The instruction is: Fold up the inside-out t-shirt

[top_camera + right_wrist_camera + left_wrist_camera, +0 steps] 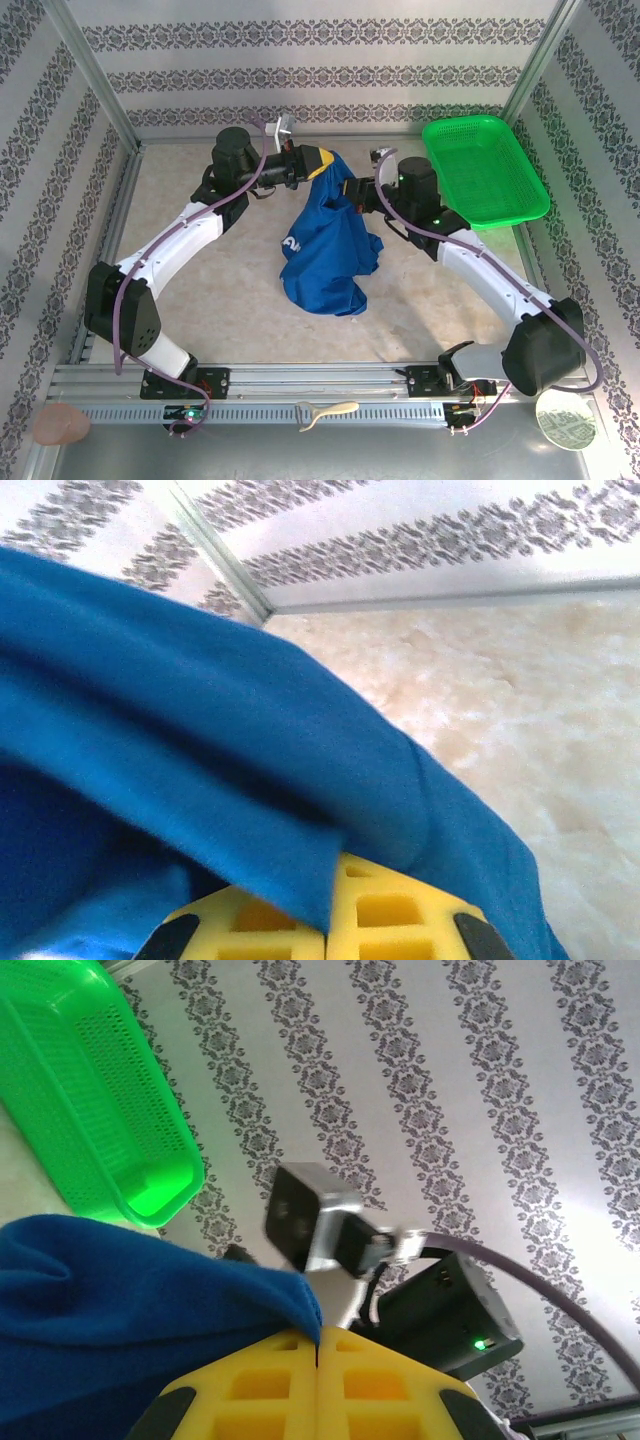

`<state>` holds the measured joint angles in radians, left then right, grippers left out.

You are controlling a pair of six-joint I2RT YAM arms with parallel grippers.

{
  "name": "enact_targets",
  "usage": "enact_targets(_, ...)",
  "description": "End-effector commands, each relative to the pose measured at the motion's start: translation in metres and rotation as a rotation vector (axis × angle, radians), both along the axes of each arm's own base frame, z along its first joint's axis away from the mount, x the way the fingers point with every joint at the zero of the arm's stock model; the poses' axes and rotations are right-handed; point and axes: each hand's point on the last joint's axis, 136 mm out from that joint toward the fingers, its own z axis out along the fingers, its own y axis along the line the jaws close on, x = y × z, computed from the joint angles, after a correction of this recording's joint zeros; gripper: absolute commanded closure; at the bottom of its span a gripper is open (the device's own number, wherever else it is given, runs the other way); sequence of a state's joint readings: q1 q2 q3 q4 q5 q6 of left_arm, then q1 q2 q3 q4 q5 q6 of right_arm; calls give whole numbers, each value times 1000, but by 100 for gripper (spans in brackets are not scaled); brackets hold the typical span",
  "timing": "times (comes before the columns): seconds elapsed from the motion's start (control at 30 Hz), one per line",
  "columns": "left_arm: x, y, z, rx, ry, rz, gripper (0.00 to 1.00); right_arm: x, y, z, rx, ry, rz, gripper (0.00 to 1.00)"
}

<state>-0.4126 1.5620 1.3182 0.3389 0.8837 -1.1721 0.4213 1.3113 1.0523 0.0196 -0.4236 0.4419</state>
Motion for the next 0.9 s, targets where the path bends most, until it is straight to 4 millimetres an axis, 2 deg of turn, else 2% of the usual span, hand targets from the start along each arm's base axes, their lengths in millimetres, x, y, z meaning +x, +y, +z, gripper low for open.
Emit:
enact_targets(0.0,18,17,-13,32,7,82,100,-36,15,47,129,-88,220,100)
enact_targets(0.13,58,38,-35,35,33,195,100,-77,18,76,291,-131,415,100)
enact_targets(0.17,66,39,-37,29,31,199,95,-83,19,80,320,-132,449,100)
enact_targets(0.23,74,35,-39,14,21,183,78,-88,20,86,358,-141,482,100)
enact_targets(0.3,75,32,-39,-5,10,169,65,-85,20,87,381,-137,482,100)
enact_targets(0.4,62,36,-37,-16,-12,167,49,-75,16,82,391,-130,450,100)
enact_targets(0.57,20,49,-34,20,-57,191,36,-61,8,66,414,-98,406,100)
enact_targets(0.73,-19,50,-34,113,-95,207,32,-56,5,53,422,-73,376,100)
enact_targets(0.87,-37,33,-40,198,-126,174,32,-54,4,46,423,-62,360,100)
